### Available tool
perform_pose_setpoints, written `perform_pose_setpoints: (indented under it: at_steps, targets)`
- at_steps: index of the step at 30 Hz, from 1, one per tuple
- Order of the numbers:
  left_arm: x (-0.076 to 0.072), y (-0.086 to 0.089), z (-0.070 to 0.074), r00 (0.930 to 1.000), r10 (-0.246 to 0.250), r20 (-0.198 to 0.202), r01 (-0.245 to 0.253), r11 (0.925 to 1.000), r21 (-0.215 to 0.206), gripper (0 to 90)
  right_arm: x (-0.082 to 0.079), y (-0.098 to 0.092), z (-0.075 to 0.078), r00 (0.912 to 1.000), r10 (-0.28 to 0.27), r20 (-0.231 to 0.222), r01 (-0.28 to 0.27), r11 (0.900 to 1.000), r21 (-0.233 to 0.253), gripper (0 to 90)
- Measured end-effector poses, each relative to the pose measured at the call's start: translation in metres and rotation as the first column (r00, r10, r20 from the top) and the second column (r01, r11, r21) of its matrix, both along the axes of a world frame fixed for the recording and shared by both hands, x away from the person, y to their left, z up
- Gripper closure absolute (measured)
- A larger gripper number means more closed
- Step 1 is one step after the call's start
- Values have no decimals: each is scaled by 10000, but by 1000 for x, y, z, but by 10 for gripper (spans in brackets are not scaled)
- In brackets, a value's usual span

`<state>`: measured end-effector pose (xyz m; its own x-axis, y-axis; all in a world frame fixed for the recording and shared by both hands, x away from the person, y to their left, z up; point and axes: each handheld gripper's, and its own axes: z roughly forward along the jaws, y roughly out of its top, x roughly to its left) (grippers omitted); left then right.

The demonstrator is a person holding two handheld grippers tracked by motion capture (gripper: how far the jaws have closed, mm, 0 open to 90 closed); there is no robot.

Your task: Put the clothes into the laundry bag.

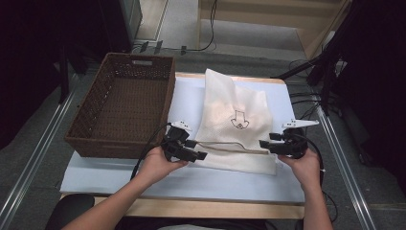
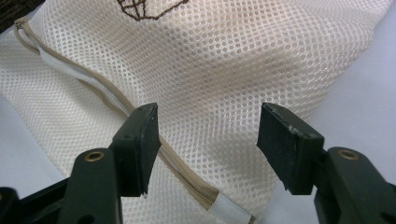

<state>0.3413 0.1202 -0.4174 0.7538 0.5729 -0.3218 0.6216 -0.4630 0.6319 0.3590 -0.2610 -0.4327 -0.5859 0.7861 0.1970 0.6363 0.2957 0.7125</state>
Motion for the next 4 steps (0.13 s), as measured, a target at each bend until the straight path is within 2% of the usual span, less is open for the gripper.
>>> perform_pose_setpoints:
  at_steps: [4]
  targets:
    - [-1, -1, -2, 9999, -12, 116, 12, 10000, 42, 324, 0, -1, 0, 10000, -29, 27, 29, 10000, 1, 389]
